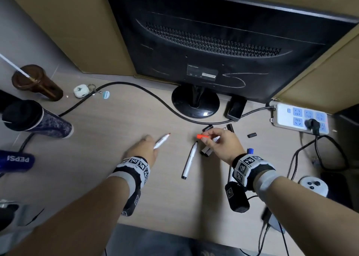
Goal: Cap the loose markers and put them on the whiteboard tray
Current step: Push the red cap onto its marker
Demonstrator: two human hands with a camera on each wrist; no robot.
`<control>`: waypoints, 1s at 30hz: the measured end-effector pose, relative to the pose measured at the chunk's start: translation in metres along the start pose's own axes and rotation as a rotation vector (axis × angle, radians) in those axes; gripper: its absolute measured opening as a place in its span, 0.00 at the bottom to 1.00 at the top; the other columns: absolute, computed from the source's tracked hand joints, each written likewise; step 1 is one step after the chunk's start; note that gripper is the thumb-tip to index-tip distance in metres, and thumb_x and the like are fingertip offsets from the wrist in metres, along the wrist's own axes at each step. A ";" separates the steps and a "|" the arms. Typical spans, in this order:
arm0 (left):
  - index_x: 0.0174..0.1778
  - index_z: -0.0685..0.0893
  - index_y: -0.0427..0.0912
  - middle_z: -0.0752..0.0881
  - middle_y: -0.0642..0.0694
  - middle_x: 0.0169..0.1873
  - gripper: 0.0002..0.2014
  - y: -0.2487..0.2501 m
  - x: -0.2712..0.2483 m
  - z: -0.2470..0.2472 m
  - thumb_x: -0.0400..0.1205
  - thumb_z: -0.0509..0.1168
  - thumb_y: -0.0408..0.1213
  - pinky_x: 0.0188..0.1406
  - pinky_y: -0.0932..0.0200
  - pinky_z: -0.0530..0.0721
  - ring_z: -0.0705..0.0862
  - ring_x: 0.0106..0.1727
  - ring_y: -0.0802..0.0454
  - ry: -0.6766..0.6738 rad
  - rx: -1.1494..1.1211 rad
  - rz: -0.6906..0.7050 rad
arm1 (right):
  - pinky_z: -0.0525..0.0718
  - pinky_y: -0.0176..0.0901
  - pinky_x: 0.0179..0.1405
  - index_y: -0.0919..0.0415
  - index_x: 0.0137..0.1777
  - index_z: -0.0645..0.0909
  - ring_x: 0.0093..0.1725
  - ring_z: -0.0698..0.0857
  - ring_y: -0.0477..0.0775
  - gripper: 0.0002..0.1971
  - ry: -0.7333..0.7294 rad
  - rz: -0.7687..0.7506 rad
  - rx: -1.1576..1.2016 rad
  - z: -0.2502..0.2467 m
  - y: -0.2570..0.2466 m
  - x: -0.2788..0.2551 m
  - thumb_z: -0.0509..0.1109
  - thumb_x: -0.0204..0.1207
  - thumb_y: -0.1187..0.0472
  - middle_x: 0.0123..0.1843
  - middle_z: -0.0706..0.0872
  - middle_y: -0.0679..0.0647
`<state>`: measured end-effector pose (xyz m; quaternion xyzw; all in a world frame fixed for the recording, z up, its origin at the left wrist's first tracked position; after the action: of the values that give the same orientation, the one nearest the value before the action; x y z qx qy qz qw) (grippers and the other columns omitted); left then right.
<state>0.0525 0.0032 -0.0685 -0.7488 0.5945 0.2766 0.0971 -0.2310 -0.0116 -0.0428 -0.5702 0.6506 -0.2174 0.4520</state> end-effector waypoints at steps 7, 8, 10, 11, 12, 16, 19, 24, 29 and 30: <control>0.55 0.79 0.52 0.84 0.54 0.51 0.02 0.048 -0.026 -0.010 0.88 0.65 0.41 0.56 0.48 0.84 0.83 0.51 0.48 -0.067 -0.124 0.377 | 0.74 0.21 0.38 0.56 0.58 0.93 0.33 0.82 0.27 0.08 0.005 -0.063 -0.012 -0.018 -0.009 -0.028 0.79 0.80 0.60 0.46 0.89 0.48; 0.55 0.80 0.52 0.84 0.54 0.51 0.02 0.053 -0.029 -0.010 0.88 0.66 0.41 0.57 0.48 0.84 0.83 0.51 0.47 -0.062 -0.124 0.403 | 0.74 0.20 0.35 0.58 0.58 0.93 0.31 0.81 0.27 0.08 0.004 -0.076 0.000 -0.021 -0.011 -0.033 0.79 0.80 0.62 0.46 0.90 0.50; 0.55 0.81 0.51 0.84 0.54 0.51 0.03 0.062 -0.035 -0.011 0.87 0.66 0.40 0.55 0.50 0.84 0.83 0.51 0.48 -0.053 -0.124 0.436 | 0.74 0.18 0.32 0.60 0.58 0.92 0.29 0.81 0.27 0.09 0.002 -0.096 0.011 -0.026 -0.014 -0.040 0.78 0.80 0.64 0.45 0.90 0.50; 0.56 0.81 0.51 0.83 0.55 0.50 0.03 0.065 -0.038 -0.012 0.87 0.66 0.39 0.54 0.51 0.84 0.83 0.50 0.48 -0.044 -0.126 0.448 | 0.74 0.18 0.32 0.60 0.58 0.92 0.29 0.81 0.27 0.09 0.001 -0.107 0.005 -0.027 -0.014 -0.043 0.78 0.80 0.64 0.45 0.89 0.49; 0.56 0.82 0.51 0.83 0.55 0.50 0.04 0.069 -0.040 -0.013 0.87 0.66 0.39 0.53 0.51 0.83 0.82 0.50 0.49 -0.030 -0.126 0.459 | 0.74 0.19 0.32 0.60 0.58 0.93 0.29 0.81 0.27 0.09 0.003 -0.115 -0.009 -0.027 -0.014 -0.045 0.79 0.80 0.64 0.44 0.89 0.47; 0.55 0.81 0.53 0.85 0.55 0.50 0.04 0.076 -0.047 -0.015 0.87 0.66 0.40 0.54 0.49 0.84 0.84 0.51 0.47 0.014 -0.114 0.486 | 0.73 0.25 0.33 0.51 0.57 0.93 0.34 0.81 0.28 0.08 0.011 -0.115 -0.082 -0.028 -0.009 -0.052 0.80 0.79 0.58 0.44 0.89 0.41; 0.55 0.81 0.54 0.86 0.55 0.52 0.04 0.077 -0.052 -0.015 0.86 0.67 0.41 0.55 0.47 0.85 0.85 0.52 0.47 0.021 -0.103 0.500 | 0.76 0.32 0.39 0.46 0.55 0.93 0.39 0.82 0.30 0.08 0.032 -0.126 -0.106 -0.029 -0.007 -0.057 0.80 0.78 0.56 0.47 0.91 0.41; 0.54 0.81 0.54 0.85 0.57 0.48 0.05 0.080 -0.062 -0.016 0.86 0.68 0.40 0.54 0.47 0.86 0.85 0.50 0.49 0.013 -0.145 0.565 | 0.80 0.38 0.42 0.44 0.54 0.94 0.42 0.84 0.38 0.07 0.005 -0.125 -0.083 -0.028 -0.009 -0.062 0.81 0.77 0.53 0.45 0.91 0.39; 0.53 0.84 0.53 0.85 0.57 0.46 0.04 0.086 -0.068 -0.019 0.86 0.68 0.40 0.54 0.50 0.85 0.84 0.50 0.51 -0.053 -0.236 0.598 | 0.79 0.33 0.35 0.43 0.47 0.94 0.29 0.79 0.38 0.02 -0.050 -0.105 -0.096 -0.030 -0.012 -0.067 0.80 0.78 0.51 0.32 0.88 0.33; 0.53 0.85 0.53 0.86 0.56 0.46 0.04 0.088 -0.068 -0.018 0.85 0.68 0.40 0.55 0.50 0.85 0.85 0.50 0.51 -0.077 -0.248 0.602 | 0.80 0.35 0.35 0.43 0.46 0.94 0.27 0.78 0.40 0.02 -0.053 -0.094 -0.090 -0.032 -0.011 -0.067 0.80 0.77 0.51 0.31 0.88 0.37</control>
<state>-0.0349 0.0274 -0.0014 -0.5346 0.7467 0.3915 -0.0586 -0.2553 0.0412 0.0045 -0.6254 0.6200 -0.1938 0.4323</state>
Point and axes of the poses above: each hand's wrist, its own x-axis towards the middle knuckle, its own z-axis out of the palm, y = z × x, the point moved 4 cm from there along x, towards the middle knuckle
